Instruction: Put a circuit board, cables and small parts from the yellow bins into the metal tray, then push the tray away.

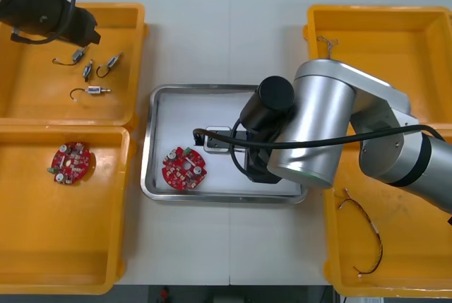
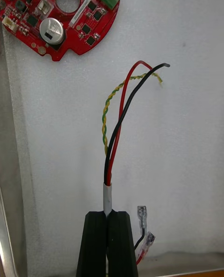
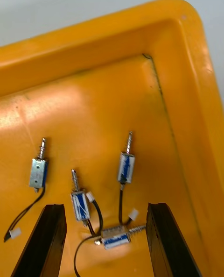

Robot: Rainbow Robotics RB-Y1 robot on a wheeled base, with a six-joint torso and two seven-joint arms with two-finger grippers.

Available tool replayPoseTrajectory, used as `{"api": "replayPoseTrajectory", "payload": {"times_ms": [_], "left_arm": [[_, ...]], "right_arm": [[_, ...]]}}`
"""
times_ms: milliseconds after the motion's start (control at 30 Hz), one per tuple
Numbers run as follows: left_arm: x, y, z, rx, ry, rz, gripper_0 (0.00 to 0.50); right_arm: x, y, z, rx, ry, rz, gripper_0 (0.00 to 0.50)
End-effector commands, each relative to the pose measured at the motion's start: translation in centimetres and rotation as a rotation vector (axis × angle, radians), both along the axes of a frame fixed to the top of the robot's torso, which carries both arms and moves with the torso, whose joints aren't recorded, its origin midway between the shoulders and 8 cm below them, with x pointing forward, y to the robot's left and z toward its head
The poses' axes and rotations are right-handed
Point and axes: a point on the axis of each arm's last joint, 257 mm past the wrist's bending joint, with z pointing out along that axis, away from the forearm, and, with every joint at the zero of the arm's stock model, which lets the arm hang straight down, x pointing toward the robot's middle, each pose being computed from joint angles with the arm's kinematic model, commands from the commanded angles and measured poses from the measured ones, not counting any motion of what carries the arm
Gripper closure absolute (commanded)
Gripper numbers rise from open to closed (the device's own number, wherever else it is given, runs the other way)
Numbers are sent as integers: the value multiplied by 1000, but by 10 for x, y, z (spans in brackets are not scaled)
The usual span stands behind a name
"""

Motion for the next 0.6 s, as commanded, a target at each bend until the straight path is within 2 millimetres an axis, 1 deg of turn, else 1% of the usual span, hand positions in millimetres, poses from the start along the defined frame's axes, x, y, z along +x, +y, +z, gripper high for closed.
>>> {"api": "replayPoseTrajectory", "payload": {"times_ms": [33,167,300,400,433,467,500,567,600], "left_arm": [[25,29,47,111,-141,-71,0],[36,43,45,151,-176,-82,0],[43,56,43,178,-198,-90,0],[49,67,39,207,-219,-93,0],[51,71,38,217,-226,-92,0],[53,75,36,224,-231,-92,0],[54,76,36,226,-238,-92,0],[56,80,31,218,-244,-83,0],[57,80,30,213,-245,-82,0]], "right_arm": [[5,12,-14,-28,-13,60,500],[10,12,-24,-26,-10,58,500],[12,11,-28,-31,-3,53,500],[13,11,-27,-34,-7,56,500],[13,11,-27,-36,-7,57,433],[13,11,-27,-38,-7,57,323],[12,11,-27,-39,-7,58,273],[13,9,-24,-43,-18,54,67],[13,9,-23,-45,-22,54,30]]}}
